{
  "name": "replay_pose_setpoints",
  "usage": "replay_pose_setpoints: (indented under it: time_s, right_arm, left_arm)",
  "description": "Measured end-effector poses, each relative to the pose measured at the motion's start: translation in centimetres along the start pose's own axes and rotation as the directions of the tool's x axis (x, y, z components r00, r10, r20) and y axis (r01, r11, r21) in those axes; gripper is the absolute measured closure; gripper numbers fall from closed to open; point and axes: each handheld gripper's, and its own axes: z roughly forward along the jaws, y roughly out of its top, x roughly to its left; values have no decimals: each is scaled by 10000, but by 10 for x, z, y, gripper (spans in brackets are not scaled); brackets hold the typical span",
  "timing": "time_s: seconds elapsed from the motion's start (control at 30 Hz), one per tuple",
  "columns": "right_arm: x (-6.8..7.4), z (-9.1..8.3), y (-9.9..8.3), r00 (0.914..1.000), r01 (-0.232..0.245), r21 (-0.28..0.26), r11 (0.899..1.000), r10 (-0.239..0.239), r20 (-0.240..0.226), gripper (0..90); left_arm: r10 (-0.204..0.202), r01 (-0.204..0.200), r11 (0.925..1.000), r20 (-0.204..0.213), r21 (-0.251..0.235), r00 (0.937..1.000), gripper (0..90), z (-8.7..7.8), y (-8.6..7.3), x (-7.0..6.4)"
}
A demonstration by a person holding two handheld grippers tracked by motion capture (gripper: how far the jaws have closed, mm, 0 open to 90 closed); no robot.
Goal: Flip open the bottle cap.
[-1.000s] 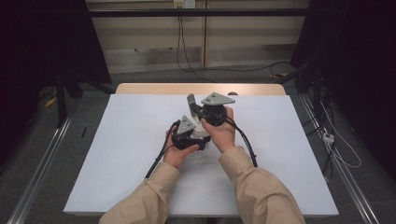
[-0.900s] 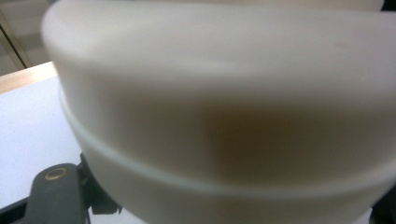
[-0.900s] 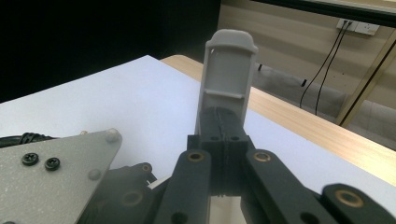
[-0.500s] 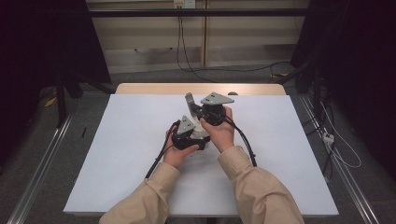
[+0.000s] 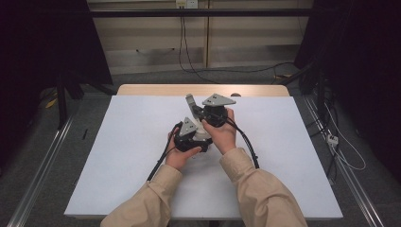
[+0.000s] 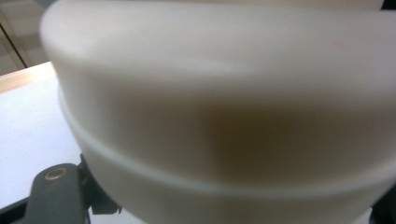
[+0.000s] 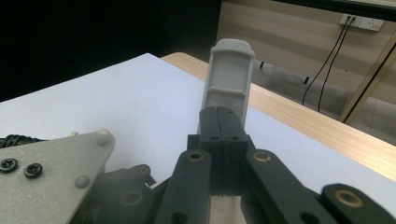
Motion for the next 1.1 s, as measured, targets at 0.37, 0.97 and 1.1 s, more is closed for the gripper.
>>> replay_pose_setpoints:
  time_s: [0.37,0.97,1.1]
  right_arm:
    - [0,3,-2,10000,-58,47,10000,58,-33,900]
    - [2,9,0,10000,32,324,9995,-31,-14,900]
    - [2,9,0,10000,20,388,9992,-20,-20,900]
  left_arm:
    - [-6,6,10000,-10,8,10000,187,0,0,0]
    - [120,-120,9999,-70,92,9999,187,-1,0,0]
    - [127,-126,9999,-68,95,9999,187,-1,0,0]
